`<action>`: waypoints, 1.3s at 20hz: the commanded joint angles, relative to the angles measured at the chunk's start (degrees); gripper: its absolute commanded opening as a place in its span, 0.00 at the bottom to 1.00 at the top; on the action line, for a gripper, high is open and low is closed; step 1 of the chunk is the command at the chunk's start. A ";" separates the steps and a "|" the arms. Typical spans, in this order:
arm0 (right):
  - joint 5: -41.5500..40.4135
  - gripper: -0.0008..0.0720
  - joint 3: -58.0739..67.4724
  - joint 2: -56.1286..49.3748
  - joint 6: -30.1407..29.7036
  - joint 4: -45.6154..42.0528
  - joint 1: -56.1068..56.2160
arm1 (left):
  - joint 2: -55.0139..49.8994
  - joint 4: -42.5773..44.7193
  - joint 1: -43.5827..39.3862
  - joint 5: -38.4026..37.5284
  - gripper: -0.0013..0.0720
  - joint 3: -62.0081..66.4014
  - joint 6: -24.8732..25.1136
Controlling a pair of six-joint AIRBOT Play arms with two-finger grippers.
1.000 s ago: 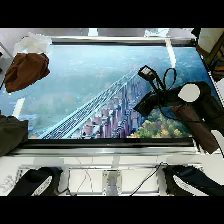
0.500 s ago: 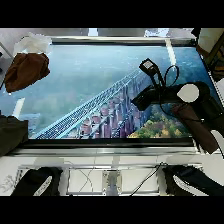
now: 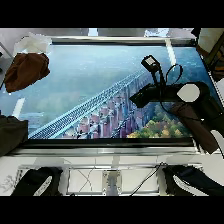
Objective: Fold the shirts.
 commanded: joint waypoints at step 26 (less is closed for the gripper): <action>-9.75 0.62 -10.36 -0.20 9.25 -6.34 0.00 | -44.41 -7.98 49.16 9.90 0.82 -22.38 1.46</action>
